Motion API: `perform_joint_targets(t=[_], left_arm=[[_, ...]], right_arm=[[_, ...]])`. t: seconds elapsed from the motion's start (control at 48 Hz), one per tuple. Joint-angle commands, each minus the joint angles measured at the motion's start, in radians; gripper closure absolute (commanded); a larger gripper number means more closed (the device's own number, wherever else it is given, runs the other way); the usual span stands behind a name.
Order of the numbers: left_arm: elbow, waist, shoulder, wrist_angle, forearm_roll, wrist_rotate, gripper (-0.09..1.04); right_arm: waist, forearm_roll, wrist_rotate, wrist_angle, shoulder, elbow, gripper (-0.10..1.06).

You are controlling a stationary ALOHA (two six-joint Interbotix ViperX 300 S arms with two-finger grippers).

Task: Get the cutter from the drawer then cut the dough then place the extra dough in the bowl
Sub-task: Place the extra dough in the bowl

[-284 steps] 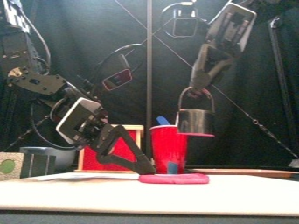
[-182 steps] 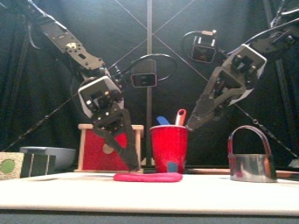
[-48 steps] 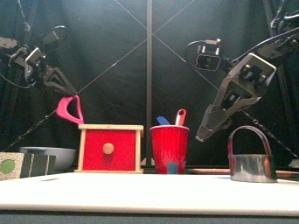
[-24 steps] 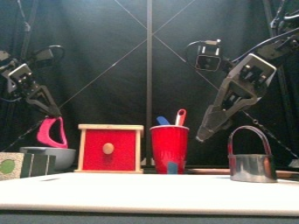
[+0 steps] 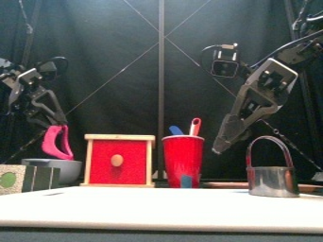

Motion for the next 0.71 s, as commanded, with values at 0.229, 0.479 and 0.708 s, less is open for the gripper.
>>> perform_joint_targets(t=[0.229,0.479,0.708], left_arm=[[-0.009,0.049,0.003,-0.064,-0.187,-0.011,0.09],[0.026,0.054,0.003,-0.080,-0.296,-0.015,0.09],[0.041,0.055,0.003,-0.077,-0.331,-0.025,0.09]], right_arm=[[-0.003,0.002,0.000,-0.002,-0.015,-0.015,-0.01],[-0.003,0.002,0.000,0.008,-0.015,-0.017,-0.01],[-0.003,0.002,0.000,0.011,-0.015,-0.020,-0.01]])
